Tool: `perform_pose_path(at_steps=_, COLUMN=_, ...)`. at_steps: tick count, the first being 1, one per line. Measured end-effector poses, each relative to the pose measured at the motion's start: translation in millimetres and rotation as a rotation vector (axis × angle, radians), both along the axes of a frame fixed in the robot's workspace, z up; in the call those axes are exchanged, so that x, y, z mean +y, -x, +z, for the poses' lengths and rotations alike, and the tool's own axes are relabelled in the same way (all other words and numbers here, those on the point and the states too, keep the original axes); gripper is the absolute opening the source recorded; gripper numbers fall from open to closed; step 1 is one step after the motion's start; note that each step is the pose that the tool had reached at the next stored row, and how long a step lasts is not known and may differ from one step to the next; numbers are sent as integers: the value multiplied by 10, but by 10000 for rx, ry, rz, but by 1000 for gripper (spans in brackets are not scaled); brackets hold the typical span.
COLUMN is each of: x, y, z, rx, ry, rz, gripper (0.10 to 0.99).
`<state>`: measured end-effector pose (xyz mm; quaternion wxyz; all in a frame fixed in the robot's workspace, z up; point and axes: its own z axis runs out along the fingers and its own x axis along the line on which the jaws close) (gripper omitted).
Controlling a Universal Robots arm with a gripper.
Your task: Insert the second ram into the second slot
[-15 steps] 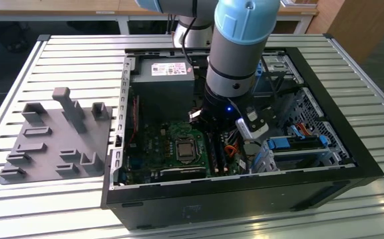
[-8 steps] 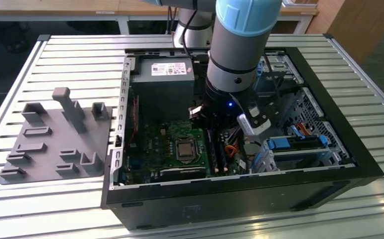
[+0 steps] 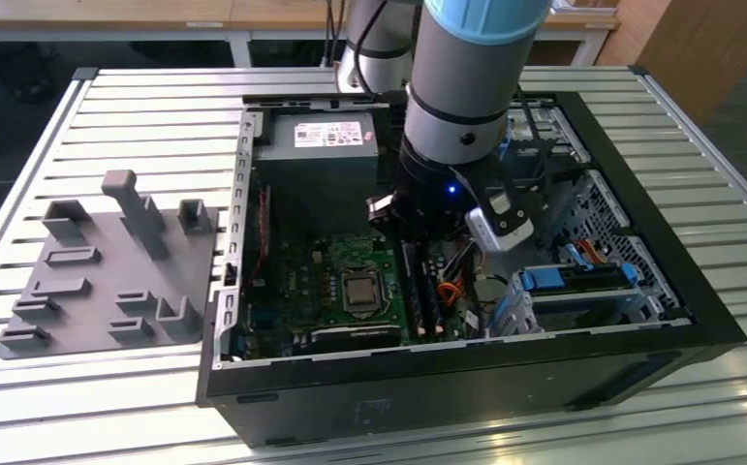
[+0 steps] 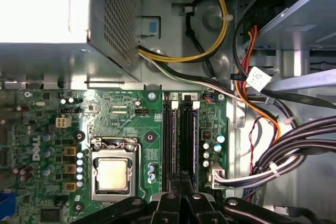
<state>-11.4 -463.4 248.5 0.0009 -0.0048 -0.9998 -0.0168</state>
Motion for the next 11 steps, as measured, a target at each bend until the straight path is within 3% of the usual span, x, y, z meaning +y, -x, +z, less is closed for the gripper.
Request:
perform_pose_path(at_steps=5, x=1, y=0, z=83, rx=0, ry=0, rz=1, gripper=106)
perform_pose_path(at_steps=11, x=1, y=0, z=89, rx=0, ry=0, rz=0, gripper=106)
